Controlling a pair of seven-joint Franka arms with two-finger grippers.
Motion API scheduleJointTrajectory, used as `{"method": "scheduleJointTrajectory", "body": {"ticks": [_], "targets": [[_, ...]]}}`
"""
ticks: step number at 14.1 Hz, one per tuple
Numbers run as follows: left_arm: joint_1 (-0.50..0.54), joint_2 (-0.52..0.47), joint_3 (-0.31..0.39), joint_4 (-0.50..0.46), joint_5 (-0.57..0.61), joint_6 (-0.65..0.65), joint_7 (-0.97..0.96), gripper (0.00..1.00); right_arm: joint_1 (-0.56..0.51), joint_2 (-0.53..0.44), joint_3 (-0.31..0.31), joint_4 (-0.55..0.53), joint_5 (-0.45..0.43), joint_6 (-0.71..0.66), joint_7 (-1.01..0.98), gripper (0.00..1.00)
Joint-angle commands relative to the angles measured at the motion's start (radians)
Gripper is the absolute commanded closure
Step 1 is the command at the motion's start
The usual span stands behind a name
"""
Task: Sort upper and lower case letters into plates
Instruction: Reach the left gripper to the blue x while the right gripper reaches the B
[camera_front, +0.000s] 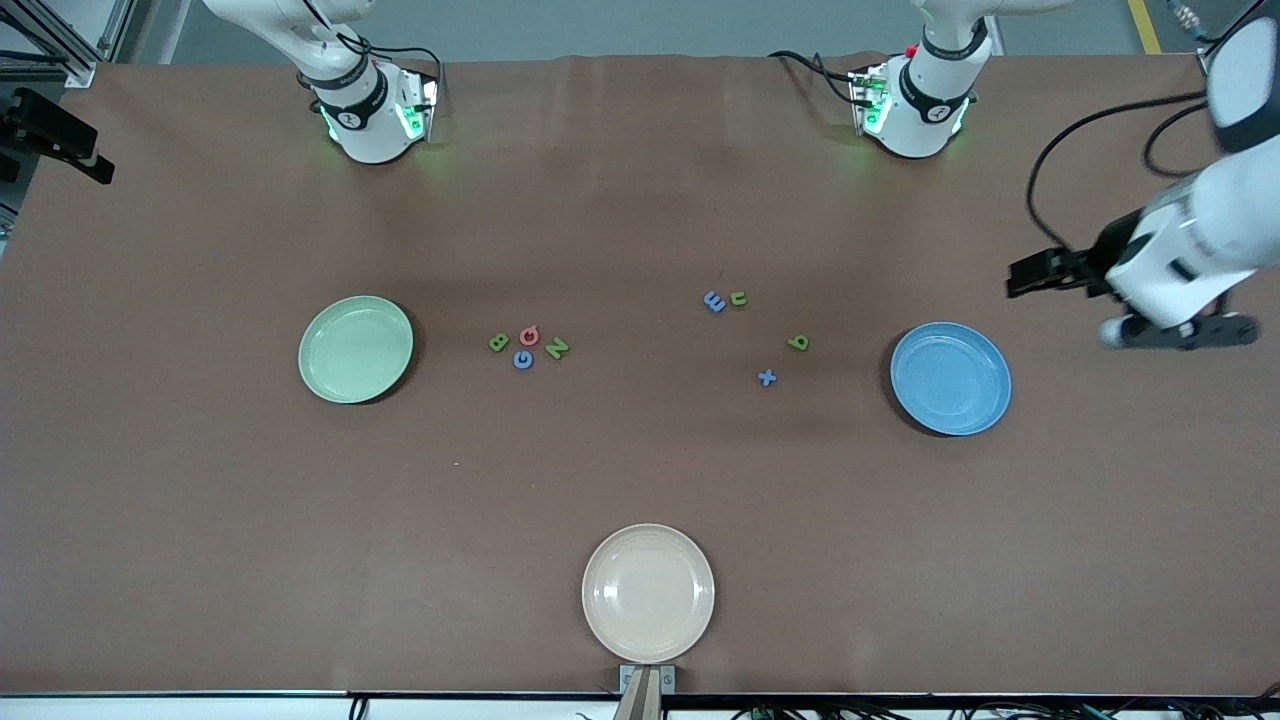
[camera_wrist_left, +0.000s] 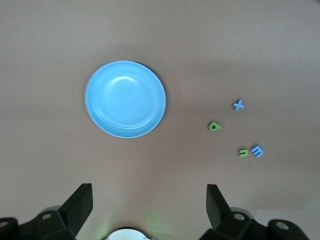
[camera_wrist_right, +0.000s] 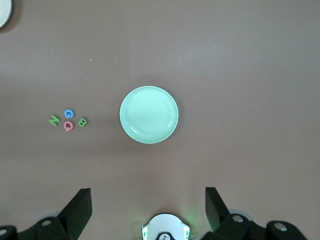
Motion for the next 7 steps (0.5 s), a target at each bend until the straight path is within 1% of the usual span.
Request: {"method": "scheduleJointTrajectory", "body": {"ticks": [1,2,4,5,7], "targets": [[-0.01,0.076,-0.055,-0.003,-0.002,0.068,-0.105,0.0,-0.02,0.039,-0.002,0.021,0.006,-0.002,-0.012,0.0],[-0.034,0.093,-0.06,-0.023,-0.001,0.11,-0.153,0.0,-0.023,0.049,-0.002,0.018,0.0,0.015,-0.012,0.0],[-0.076,0.121,-0.06,-0.066,0.001,0.202,-0.231,0.0,-0.029,0.101,-0.002,0.016,-0.002,0.062,-0.012,0.0],[-0.1,0.137,-0.06,-0.084,0.001,0.254,-0.275,0.0,-0.031,0.156,-0.002,0.018,-0.003,0.085,-0.012,0.0],[-0.154,0.176,-0.06,-0.116,0.025,0.35,-0.373,0.0,-0.031,0.223,-0.002,0.019,-0.006,0.095,-0.013,0.0]]}}
